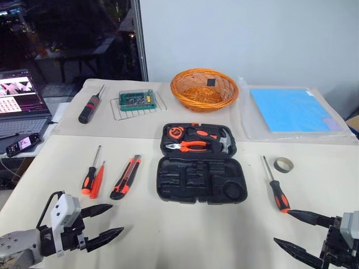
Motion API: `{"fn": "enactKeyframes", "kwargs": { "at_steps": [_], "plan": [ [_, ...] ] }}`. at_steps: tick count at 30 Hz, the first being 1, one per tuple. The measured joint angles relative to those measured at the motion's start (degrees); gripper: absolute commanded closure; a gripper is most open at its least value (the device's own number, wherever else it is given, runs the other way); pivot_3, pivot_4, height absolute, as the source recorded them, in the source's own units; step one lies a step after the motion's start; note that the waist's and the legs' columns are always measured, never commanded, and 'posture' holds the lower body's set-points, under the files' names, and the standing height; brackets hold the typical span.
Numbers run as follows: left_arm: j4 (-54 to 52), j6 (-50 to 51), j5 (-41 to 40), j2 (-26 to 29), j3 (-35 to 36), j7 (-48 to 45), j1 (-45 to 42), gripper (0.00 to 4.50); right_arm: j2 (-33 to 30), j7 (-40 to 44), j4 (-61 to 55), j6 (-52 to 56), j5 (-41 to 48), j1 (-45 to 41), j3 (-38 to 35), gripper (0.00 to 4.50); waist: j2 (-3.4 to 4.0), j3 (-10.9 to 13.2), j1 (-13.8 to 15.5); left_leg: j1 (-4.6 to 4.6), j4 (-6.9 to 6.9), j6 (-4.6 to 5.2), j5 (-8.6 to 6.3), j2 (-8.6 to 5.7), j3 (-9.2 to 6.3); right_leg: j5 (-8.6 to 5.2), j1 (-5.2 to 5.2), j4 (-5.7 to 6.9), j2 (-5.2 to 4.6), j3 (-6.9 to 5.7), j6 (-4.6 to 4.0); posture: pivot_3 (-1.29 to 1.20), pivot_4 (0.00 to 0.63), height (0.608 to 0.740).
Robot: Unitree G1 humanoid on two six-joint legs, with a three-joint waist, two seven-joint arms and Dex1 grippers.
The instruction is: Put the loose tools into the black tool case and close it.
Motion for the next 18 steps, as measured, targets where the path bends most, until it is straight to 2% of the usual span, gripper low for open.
{"fn": "enactKeyframes", "kwargs": {
  "at_steps": [3, 5, 8, 9, 13, 16, 18],
  "plan": [
    [-0.8, 1.7, -1.3, -1.0, 0.6, 3.0, -1.0, 0.09, 0.1, -1.5, -0.1, 0.0, 0.2, -1.8, 0.8, 0.00, -0.01, 0.0, 0.0, 0.03, 0.00, 0.00, -0.01, 0.03, -0.02, -0.01, 0.01, -0.08, 0.07, 0.01, 0.00, 0.00, 0.150, 0.740],
    [-1.3, 6.4, -5.2, -5.0, 2.6, 12.9, -7.1, 0.09, 0.5, -5.4, -2.0, 0.8, 2.2, -9.2, 4.5, 0.00, -0.03, 0.0, -0.2, 0.02, 0.18, -0.07, 0.02, 0.27, -0.04, 0.06, 0.14, -0.13, 0.09, 0.05, 0.34, 0.00, 0.150, 0.740],
    [-2.9, 11.7, -9.0, -6.3, 8.1, 25.2, -12.6, 0.09, -2.1, -8.7, -6.9, 2.6, 4.6, -16.2, 8.1, 0.00, -0.03, 0.1, -0.1, 0.34, 0.16, -0.15, 0.08, 0.32, -0.08, 0.24, 0.25, -0.20, 0.14, 0.00, 0.34, 0.00, 0.150, 0.740],
    [-3.5, 14.1, -9.7, -6.1, 9.8, 28.6, -13.5, 0.09, -3.1, -9.1, -7.6, 3.6, 5.2, -17.6, 9.0, 0.00, -0.05, 0.0, 0.0, 0.44, 0.13, -0.16, 0.08, 0.31, -0.03, 0.22, 0.28, -0.22, 0.20, 0.01, 0.34, 0.00, 0.150, 0.740],
    [-0.3, 33.8, -14.8, -1.4, 13.6, 45.0, -20.9, 0.09, -9.3, -8.3, -8.1, 7.7, 9.2, -27.0, 15.6, 0.00, -0.19, 0.2, 0.1, 0.43, 0.14, -0.13, 0.10, 0.29, -0.02, 0.24, 0.29, -0.20, 0.29, 0.00, 0.33, 0.00, 0.150, 0.740],
    [1.4, 43.1, -15.3, 1.3, 12.7, 51.8, -26.6, 0.09, -11.3, -7.7, -7.8, 8.9, 10.8, -33.6, 19.3, 0.00, -0.33, 0.2, 0.3, 0.30, 0.12, -0.14, 0.11, 0.21, 0.01, 0.42, 0.32, -0.24, 0.37, -0.01, 0.05, 0.00, 0.150, 0.740],
    [2.6, 47.5, -14.6, 2.0, 10.9, 54.5, -29.2, 0.09, -11.5, -7.7, -7.0, 9.3, 11.3, -36.7, 20.9, 0.00, -0.33, 0.2, 0.3, 0.19, 0.11, -0.03, 0.16, 0.16, 0.07, 0.61, 0.31, -0.22, 0.36, 0.02, 0.28, 0.00, 0.150, 0.740]
  ]
}}
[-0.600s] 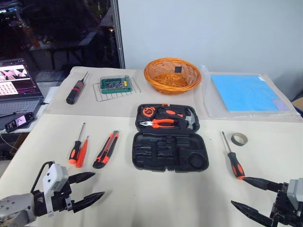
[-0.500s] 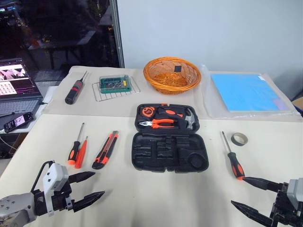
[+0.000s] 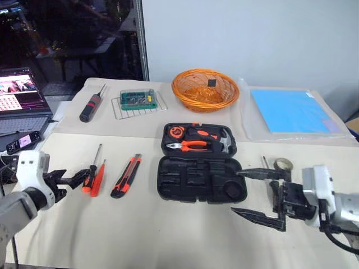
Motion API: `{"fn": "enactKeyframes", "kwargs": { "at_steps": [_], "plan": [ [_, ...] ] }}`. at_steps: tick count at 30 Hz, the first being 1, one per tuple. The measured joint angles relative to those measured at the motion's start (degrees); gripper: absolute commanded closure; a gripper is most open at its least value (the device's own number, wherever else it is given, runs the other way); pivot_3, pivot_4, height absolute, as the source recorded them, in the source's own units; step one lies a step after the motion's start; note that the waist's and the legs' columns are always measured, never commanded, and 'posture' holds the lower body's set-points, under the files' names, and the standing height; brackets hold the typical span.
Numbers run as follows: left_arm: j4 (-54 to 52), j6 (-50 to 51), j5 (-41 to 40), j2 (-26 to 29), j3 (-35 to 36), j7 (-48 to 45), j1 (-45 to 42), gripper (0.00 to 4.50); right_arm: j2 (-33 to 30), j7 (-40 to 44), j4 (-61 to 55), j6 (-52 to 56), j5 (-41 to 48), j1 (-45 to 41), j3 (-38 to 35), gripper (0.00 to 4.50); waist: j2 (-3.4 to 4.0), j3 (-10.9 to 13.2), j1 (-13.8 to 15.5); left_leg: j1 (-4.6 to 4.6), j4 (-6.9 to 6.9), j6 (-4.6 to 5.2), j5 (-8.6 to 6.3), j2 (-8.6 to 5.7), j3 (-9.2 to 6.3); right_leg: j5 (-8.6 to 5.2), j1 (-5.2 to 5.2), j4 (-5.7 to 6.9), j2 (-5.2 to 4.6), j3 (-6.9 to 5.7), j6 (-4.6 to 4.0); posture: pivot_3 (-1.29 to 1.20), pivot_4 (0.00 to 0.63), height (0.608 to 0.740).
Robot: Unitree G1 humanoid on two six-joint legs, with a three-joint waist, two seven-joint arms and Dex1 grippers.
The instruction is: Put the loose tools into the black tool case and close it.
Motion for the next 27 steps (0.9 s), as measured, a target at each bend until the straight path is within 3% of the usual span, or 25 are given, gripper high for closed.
{"fn": "enactKeyframes", "kwargs": {
  "at_steps": [2, 5, 12, 14, 18, 23, 24, 25, 27],
  "plan": [
    [1.1, 3.3, 0.5, 0.0, -2.1, 1.6, -2.0, 0.09, -0.1, -0.1, 0.4, 0.5, 0.0, -0.9, 0.7, 0.00, -0.02, 0.0, 0.1, -0.12, 0.00, -0.33, 0.25, -0.02, 0.00, -0.03, -0.07, 0.02, 0.02, -0.05, 0.09, 0.00, 0.150, 0.740],
    [2.4, 5.4, 1.8, -0.3, -4.7, 2.7, -3.2, 0.79, -0.1, -0.4, 0.6, 0.8, 0.0, -0.8, 1.6, 0.00, -0.03, 0.0, 0.0, -0.17, -0.04, -0.34, 0.29, -0.01, 0.00, -0.06, -0.10, 0.02, 0.06, -0.04, 0.08, 0.00, 0.150, 0.740],
    [3.9, 4.1, 5.7, -1.5, -7.8, 2.0, -4.8, 3.22, -0.1, -1.6, -0.4, 0.9, 0.0, 1.5, 1.3, 0.00, -0.02, 0.0, -0.1, -0.13, -0.05, -0.71, 0.12, 0.02, -0.01, -0.07, -0.10, 0.05, 0.03, -0.05, 0.01, 0.00, 0.150, 0.740],
    [4.1, 2.8, 6.2, -1.7, -7.9, 0.4, -4.5, 3.62, -0.1, -2.2, -1.0, 0.9, 0.0, 2.6, 0.6, 0.00, -0.03, 0.0, -0.2, -0.12, -0.05, -0.58, 0.03, 0.05, 0.01, -0.03, -0.11, 0.07, 0.02, -0.05, -0.06, 0.00, 0.150, 0.740],
    [4.1, -2.3, 4.5, -1.5, -5.3, -8.2, -3.4, 3.62, 0.0, -3.0, -1.4, 0.9, 0.0, 4.6, -0.4, 0.00, -0.12, 0.0, -0.2, -0.18, -0.02, -0.55, 0.02, 0.14, 0.01, -0.09, -0.23, 0.07, 0.04, -0.10, -0.48, 0.00, 0.150, 0.740],
    [2.7, -13.3, 4.1, 11.5, -6.1, -30.6, -3.3, 3.62, 2.1, -5.2, -1.7, 0.8, -0.1, 8.8, -3.3, 0.00, -0.16, 0.0, 0.2, -0.30, -0.04, -0.93, 0.23, 0.10, 0.17, -0.16, -0.72, 0.21, 0.00, -0.05, -0.58, 0.00, 0.150, 0.740],
    [2.5, -15.6, 5.1, 13.3, -8.9, -33.8, -5.4, 3.62, 2.6, -5.5, -1.9, 0.7, -0.3, 10.0, -4.1, 0.00, -0.11, 0.0, 0.7, -0.31, -0.03, -0.92, 0.23, 0.08, 0.15, -0.20, -0.70, 0.24, -0.04, -0.08, -0.55, 0.00, 0.150, 0.740],
    [2.7, -19.6, 7.6, 15.6, -16.7, -39.7, -10.8, 3.62, 3.5, -6.1, -2.5, 0.4, -1.1, 12.8, -5.6, 0.00, -0.05, 0.0, 1.2, -0.29, -0.04, -0.92, 0.22, 0.03, 0.20, -0.21, -0.73, 0.23, -0.04, -0.07, -0.54, 0.00, 0.150, 0.740],
    [3.2, -23.5, 11.5, 15.5, -27.3, -45.0, -19.4, 3.62, 4.6, -6.7, -3.0, 0.2, -2.5, 16.6, -7.3, 0.00, 0.05, 0.0, 2.4, -0.37, -0.03, -0.82, 0.21, -0.17, 0.15, -0.26, -0.52, 0.32, -0.05, -0.07, -0.42, 0.00, 0.150, 0.740]
  ]
}}
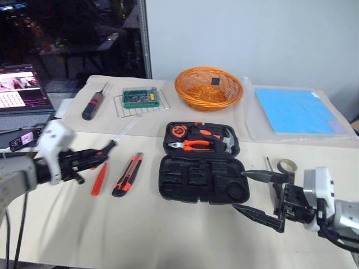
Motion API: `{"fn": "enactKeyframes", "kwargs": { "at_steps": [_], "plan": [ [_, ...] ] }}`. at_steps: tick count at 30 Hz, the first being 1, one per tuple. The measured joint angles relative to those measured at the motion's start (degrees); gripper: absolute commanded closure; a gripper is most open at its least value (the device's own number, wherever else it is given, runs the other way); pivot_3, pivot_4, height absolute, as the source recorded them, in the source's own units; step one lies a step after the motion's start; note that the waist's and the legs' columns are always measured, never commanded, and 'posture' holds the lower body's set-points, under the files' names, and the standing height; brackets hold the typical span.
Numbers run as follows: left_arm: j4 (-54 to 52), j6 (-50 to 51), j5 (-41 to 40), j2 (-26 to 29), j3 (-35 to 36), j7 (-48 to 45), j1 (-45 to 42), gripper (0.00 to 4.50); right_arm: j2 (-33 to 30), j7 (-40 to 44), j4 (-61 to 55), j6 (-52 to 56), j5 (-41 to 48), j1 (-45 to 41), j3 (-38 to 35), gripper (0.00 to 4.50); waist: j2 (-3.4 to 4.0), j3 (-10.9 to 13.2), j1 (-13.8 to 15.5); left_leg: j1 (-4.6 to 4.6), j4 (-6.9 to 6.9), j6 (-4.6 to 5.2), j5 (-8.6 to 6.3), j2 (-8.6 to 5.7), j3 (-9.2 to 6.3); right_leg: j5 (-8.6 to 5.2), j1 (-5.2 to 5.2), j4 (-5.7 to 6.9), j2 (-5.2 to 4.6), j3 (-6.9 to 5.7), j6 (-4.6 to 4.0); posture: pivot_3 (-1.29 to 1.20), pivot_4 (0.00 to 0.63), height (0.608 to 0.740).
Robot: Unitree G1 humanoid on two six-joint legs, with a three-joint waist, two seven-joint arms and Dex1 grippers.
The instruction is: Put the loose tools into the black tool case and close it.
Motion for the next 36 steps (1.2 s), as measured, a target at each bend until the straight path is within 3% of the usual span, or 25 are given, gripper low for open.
{"fn": "enactKeyframes", "kwargs": {
  "at_steps": [3, 7, 13, 16, 23, 25, 29, 32, 36],
  "plan": [
    [7.6, -8.2, 12.6, -6.2, -20.5, -7.6, -17.1, 3.62, 2.9, -0.4, -1.4, -1.0, -2.1, 8.2, -6.5, 0.00, 0.01, 0.0, 0.4, -0.04, 0.06, 0.18, 0.12, -0.22, 0.05, 0.25, 0.14, -0.01, 0.07, 0.15, 0.46, 0.00, 0.150, 0.740],
    [17.2, -12.9, 22.0, -13.0, -32.2, -12.1, -26.7, 3.62, 4.6, 0.0, -1.9, -2.1, -2.5, 13.2, -11.2, 0.00, -0.06, 0.0, -1.1, -0.06, 0.17, 1.26, 0.08, -0.20, -0.01, 0.23, 0.21, -0.13, 0.19, 0.22, 0.67, 0.00, 0.150, 0.740],
    [32.8, -19.9, 32.7, -25.2, -41.5, -14.0, -36.5, 3.62, 5.4, 0.0, -3.1, -3.3, -2.5, 14.9, -14.4, 0.00, -0.10, 0.0, -1.5, -0.09, 0.31, 1.39, 0.03, -0.19, -0.16, 0.06, 0.26, -0.13, 0.19, 0.21, 0.98, 0.00, 0.150, 0.740],
    [38.0, -21.9, 36.3, -28.7, -43.7, -14.7, -37.5, 3.62, 5.4, -0.7, -4.0, -3.3, -2.5, 14.8, -14.5, 0.00, -0.10, 0.0, -1.6, -0.13, 0.34, 1.43, 0.00, -0.14, -0.18, 0.09, 0.23, -0.13, 0.17, 0.22, 0.92, 0.00, 0.150, 0.740],
    [42.7, -25.8, 41.2, -30.6, -44.2, -16.2, -38.6, 3.62, 6.5, -2.9, -7.6, -3.3, -2.1, 15.8, -14.5, 0.00, -0.10, 0.0, -1.4, -0.17, 0.48, 1.47, -0.02, -0.12, -0.30, 0.15, 0.26, -0.07, 0.11, 0.15, 0.82, 0.00, 0.150, 0.740],
    [43.4, -26.3, 42.0, -30.9, -44.2, -16.3, -38.7, 2.62, 6.8, -3.2, -8.0, -3.3, -2.1, 16.5, -14.5, 0.00, -0.09, 0.0, -1.4, -0.15, 0.57, 1.52, -0.03, -0.12, -0.31, 0.07, 0.32, -0.04, 0.09, 0.15, 0.91, 0.00, 0.150, 0.740],
    [43.5, -26.6, 42.3, -31.5, -42.1, -17.1, -38.7, 1.53, 7.5, -3.4, -8.9, -3.3, -2.2, 17.3, -14.4, 0.00, -0.05, 0.0, -1.3, -0.06, 0.64, 1.63, 0.00, -0.14, -0.31, -0.09, 0.44, -0.01, -0.05, 0.16, 0.84, 0.00, 0.150, 0.740],
    [40.4, -21.8, 37.4, -30.9, -36.7, -19.2, -37.3, 1.53, 7.6, -3.7, -9.3, -3.3, -2.2, 17.3, -14.3, 0.00, -0.05, 0.0, -1.4, -0.18, 0.65, 1.69, 0.02, -0.15, -0.31, -0.09, 0.32, 0.03, -0.10, 0.16, 0.87, 0.00, 0.150, 0.740],
    [33.3, -12.0, 28.6, -29.9, -27.6, -20.8, -34.6, 2.79, 7.7, -4.6, -9.2, -3.3, -2.3, 16.4, -12.9, 0.00, -0.04, 0.0, -1.7, -0.21, 0.65, 1.77, -0.03, -0.21, -0.33, 0.07, 0.28, 0.19, -0.15, 0.17, 1.00, 0.00, 0.150, 0.740]
  ]
}}
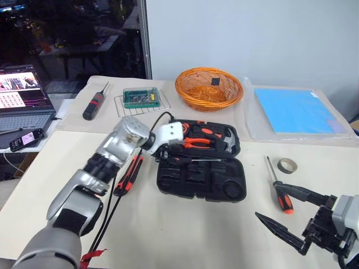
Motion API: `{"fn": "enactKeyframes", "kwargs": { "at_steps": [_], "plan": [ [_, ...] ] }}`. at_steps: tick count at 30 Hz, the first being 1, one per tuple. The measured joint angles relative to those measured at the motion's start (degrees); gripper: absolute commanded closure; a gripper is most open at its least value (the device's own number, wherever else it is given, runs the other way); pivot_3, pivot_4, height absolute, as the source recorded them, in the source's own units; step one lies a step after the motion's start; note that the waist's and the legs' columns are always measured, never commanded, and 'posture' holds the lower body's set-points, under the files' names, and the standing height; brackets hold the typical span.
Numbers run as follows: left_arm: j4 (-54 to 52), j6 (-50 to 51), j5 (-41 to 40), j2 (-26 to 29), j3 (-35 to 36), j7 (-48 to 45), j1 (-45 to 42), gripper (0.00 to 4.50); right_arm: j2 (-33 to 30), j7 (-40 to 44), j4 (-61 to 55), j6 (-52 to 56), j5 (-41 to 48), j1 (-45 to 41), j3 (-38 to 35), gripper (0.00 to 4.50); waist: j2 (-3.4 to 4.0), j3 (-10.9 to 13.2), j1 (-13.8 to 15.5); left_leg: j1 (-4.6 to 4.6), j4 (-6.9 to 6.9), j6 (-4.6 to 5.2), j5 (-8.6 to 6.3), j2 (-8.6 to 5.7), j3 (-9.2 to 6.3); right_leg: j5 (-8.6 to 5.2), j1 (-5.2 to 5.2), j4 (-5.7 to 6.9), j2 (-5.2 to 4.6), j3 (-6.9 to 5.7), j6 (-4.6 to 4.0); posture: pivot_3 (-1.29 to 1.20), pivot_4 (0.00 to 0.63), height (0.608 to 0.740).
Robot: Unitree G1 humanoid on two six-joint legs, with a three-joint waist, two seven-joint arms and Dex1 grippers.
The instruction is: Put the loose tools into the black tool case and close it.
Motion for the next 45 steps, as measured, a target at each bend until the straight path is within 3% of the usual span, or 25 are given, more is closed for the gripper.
{"fn": "enactKeyframes", "kwargs": {
  "at_steps": [5, 9, 16, 21, 26, 29, 31, 38, 40, 45],
  "plan": [
    [-4.9, 6.3, -4.0, -6.4, 7.0, 10.2, 7.1, 4.45, 0.3, -1.5, 0.8, 0.0, -0.4, -2.4, 2.8, 0.00, 0.00, 0.0, 0.3, 0.01, 0.19, 0.04, -0.02, -0.08, -0.13, -0.01, 0.14, 0.12, -0.01, -0.03, 0.03, 0.00, 0.150, 0.740],
    [-5.5, 5.6, -2.9, -10.8, 6.9, 18.4, 12.4, 4.45, 0.4, -3.0, 1.3, 0.0, -2.1, -3.4, 4.6, 0.00, -0.01, 0.0, 0.3, -0.02, 0.39, 0.10, -0.06, -0.09, -0.16, 0.01, 0.19, 0.13, 0.00, 0.03, 0.10, 0.00, 0.150, 0.740],
    [-6.5, 4.2, 3.7, -12.0, 1.0, 27.8, 15.2, 4.45, 0.3, -6.6, 1.3, 1.0, -5.2, -4.0, 6.4, 0.00, 0.12, -0.2, 0.4, 0.29, 0.39, 0.09, -0.07, -0.08, -0.16, -0.18, 0.40, 0.11, -0.07, 0.06, -0.15, 0.00, 0.150, 0.740],
    [-6.8, 3.2, 2.4, -12.2, 2.4, 27.6, 16.0, 4.45, 1.0, -11.9, 1.0, 4.0, -7.6, -4.2, 6.4, 0.00, 0.28, -0.3, 0.4, 0.24, 0.37, 0.09, -0.07, -0.05, -0.16, -0.18, 0.33, 0.12, -0.08, 0.08, -0.17, 0.00, 0.150, 0.740],
    [-13.9, 3.9, -5.6, -11.4, 7.0, 23.2, 18.8, 4.45, 1.1, -19.3, -1.3, 12.0, -7.1, -4.5, 4.6, 0.00, 0.28, -0.3, 0.3, -0.21, 0.37, 0.10, -0.08, -0.06, -0.17, 0.01, -0.04, 0.13, -0.09, 0.08, -0.30, 0.00, 0.150, 0.740],
    [-19.0, 3.5, -14.2, -6.9, 11.8, 14.7, 18.4, 3.78, -0.4, -28.3, -3.1, 25.6, -0.9, -9.5, 3.9, 0.00, 0.27, -0.3, -0.4, -0.20, 0.36, 0.04, -0.04, -0.02, -0.16, -0.02, -0.05, 0.15, -0.07, 0.08, -0.45, 0.00, 0.150, 0.740],
    [-21.4, 4.8, -18.0, -4.1, 13.5, 11.2, 17.9, 2.97, -0.5, -31.8, -2.4, 32.1, 3.3, -11.5, 3.6, 0.00, 0.31, -0.4, -0.6, -0.15, 0.36, 0.03, -0.03, -0.02, -0.18, -0.04, 0.01, 0.16, -0.07, 0.06, -0.49, 0.00, 0.150, 0.740],
    [-27.4, 6.8, -22.1, 0.0, 9.7, 5.6, 17.9, 0.48, -7.3, -36.6, 6.0, 49.0, 6.4, -18.3, 3.1, 0.00, 0.37, -0.3, -0.6, -0.15, 0.41, 0.19, -0.12, -0.18, -0.15, -0.01, 0.17, -0.04, -0.05, 0.14, -0.34, 0.00, 0.150, 0.740],
    [-28.5, 7.4, -23.0, 1.1, 8.8, 4.9, 17.8, 0.48, -9.9, -37.1, 10.9, 51.5, 4.7, -22.2, 5.5, 0.00, 0.34, -0.3, -0.9, -0.17, 0.40, 0.19, -0.11, -0.17, -0.14, -0.01, 0.15, -0.06, -0.02, 0.15, -0.34, 0.00, 0.150, 0.740],
    [-29.3, 7.6, -24.0, 2.2, 8.5, 4.6, 17.6, 0.43, -11.8, -36.7, 19.5, 52.3, 0.1, -28.0, 13.2, 1.44, 0.35, -0.3, -1.1, -0.17, 0.30, 0.16, -0.10, -0.15, -0.16, 0.01, 0.09, -0.04, 0.06, 0.14, -0.21, 0.00, 0.150, 0.740]
  ]
}}
